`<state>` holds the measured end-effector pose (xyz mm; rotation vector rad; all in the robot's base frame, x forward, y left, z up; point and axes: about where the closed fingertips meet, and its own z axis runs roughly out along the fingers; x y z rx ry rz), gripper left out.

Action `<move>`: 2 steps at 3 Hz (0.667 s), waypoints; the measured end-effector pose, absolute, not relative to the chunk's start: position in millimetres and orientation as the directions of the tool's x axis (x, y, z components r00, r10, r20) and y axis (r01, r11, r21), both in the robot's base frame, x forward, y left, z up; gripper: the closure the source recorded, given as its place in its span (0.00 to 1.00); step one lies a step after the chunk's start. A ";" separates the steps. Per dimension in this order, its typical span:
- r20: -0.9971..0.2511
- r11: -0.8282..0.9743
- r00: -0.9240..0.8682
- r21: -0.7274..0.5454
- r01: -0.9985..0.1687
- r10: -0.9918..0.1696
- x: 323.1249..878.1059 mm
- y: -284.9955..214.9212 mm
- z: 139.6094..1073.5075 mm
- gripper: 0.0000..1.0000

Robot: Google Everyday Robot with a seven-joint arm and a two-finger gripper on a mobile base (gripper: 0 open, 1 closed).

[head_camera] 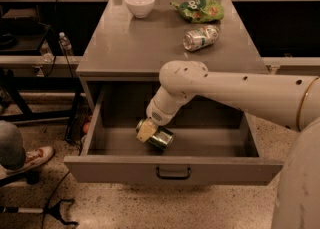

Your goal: Place green can into top drawer

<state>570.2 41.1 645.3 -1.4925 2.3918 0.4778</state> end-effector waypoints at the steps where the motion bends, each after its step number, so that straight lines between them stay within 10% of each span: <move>1: -0.409 0.401 -0.421 0.138 -0.906 -0.810 568.9 43.8 643.6 0.01; 2: -0.424 0.413 -0.431 0.139 -0.900 -0.796 570.5 36.2 647.0 0.00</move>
Offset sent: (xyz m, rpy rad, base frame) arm 0.0044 -0.0180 0.0088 0.0471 -0.0127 -0.0351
